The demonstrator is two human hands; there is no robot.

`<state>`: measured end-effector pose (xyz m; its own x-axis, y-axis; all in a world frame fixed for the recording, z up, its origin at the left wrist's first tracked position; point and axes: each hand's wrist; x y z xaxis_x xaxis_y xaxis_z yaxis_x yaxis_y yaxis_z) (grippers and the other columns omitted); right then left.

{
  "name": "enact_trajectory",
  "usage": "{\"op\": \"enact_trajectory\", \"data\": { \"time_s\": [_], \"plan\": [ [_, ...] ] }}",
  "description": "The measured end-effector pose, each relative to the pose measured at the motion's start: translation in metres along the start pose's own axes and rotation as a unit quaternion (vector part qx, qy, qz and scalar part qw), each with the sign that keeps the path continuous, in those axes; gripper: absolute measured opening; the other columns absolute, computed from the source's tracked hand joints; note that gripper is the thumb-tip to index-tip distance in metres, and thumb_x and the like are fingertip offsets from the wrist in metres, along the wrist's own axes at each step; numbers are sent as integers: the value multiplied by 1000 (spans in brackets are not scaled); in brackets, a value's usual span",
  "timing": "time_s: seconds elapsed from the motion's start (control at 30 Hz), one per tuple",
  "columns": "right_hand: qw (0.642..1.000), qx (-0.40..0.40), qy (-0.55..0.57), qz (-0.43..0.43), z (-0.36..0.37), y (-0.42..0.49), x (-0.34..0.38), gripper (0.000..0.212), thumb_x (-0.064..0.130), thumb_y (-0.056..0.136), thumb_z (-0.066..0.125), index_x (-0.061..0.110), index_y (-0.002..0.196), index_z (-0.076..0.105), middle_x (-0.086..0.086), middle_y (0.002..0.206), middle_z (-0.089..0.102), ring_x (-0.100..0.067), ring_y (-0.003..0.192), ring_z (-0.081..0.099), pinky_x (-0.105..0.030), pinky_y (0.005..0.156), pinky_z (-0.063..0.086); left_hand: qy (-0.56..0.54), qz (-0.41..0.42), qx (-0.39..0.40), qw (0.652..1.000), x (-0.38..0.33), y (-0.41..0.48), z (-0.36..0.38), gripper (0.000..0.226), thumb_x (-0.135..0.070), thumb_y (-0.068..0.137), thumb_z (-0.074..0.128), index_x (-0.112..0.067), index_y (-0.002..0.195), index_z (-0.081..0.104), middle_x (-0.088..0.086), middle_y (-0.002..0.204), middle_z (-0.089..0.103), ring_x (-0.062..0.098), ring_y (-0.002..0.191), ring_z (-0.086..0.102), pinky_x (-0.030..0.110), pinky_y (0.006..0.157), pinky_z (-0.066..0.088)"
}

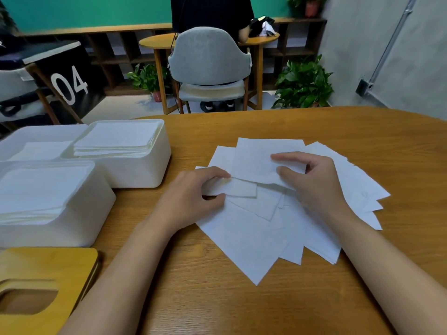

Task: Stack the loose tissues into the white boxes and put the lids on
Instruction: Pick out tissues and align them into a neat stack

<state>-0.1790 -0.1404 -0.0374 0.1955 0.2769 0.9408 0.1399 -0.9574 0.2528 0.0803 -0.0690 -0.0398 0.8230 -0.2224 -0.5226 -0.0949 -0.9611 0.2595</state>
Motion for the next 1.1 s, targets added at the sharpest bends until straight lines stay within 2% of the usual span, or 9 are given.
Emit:
{"op": "enact_trajectory", "data": {
  "time_s": [0.17,0.27,0.33,0.43,0.53,0.63,0.7,0.93,1.1],
  "plan": [
    [1000,-19,7,-7,1,0,1,35,4,97,65,32,111,81,24,114,75,4,102,67,-22,91,51,14,37,-59,997,0,1,2,23,-15,98,68,-27,114,80,-17,108,78,4,90,71,38,78,58],
    [1000,-16,-3,-24,1,0,2,37,5,99,61,34,115,78,20,114,76,-8,72,60,-19,66,47,-68,23,-88,994,-8,-1,1,23,-11,96,68,-27,106,82,-17,99,79,11,86,73,39,75,57],
    [999,16,-3,-44,1,-2,7,29,9,101,63,29,116,79,18,112,76,-1,77,63,-15,69,47,-144,6,-86,986,-14,-2,0,24,-7,95,68,-26,100,81,-14,94,78,14,88,72,38,75,56],
    [993,102,8,-59,6,-7,16,23,38,101,64,24,109,81,15,111,77,1,104,67,-14,86,47,-217,2,-87,972,-19,1,-1,22,-6,95,71,-25,98,81,-11,99,74,13,99,69,29,81,51],
    [985,152,32,-72,11,-13,18,65,71,91,60,9,72,66,0,70,58,-15,71,55,-28,67,40,-256,0,-95,962,-19,2,-3,21,-10,95,75,-23,110,80,-10,107,75,13,107,69,34,90,55],
    [983,160,57,-70,14,-17,21,40,50,96,69,15,76,69,4,68,63,-12,66,61,-26,62,49,-299,-24,-121,946,-22,0,-5,27,-15,92,81,-25,117,78,-6,106,77,16,107,71,40,90,61],
    [984,157,61,-53,16,-18,23,12,30,92,74,23,101,78,3,95,79,-14,88,74,-35,78,62,-308,-31,-132,942,-23,1,-5,30,-17,91,83,-25,118,77,-6,101,76,16,101,72,37,84,62],
    [986,156,26,-51,18,-17,16,26,17,100,71,28,123,69,4,110,74,-17,103,71,-53,89,60,-286,-36,-128,949,-25,1,-4,31,-18,86,86,-25,116,77,-11,101,76,8,100,71,23,79,57],
    [983,169,43,-52,19,-18,16,45,16,103,66,38,141,55,6,114,72,-19,106,71,-57,88,60,-285,-50,-126,949,-25,0,-6,33,-22,83,89,-30,114,78,-6,99,76,13,100,72,37,85,62]
  ]
}}
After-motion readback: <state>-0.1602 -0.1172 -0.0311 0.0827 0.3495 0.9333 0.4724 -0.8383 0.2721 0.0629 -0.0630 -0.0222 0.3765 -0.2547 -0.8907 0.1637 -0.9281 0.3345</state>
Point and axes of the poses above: each hand's wrist, its own y-axis towards the middle knuckle, its own z-axis out of the palm, x = y × z
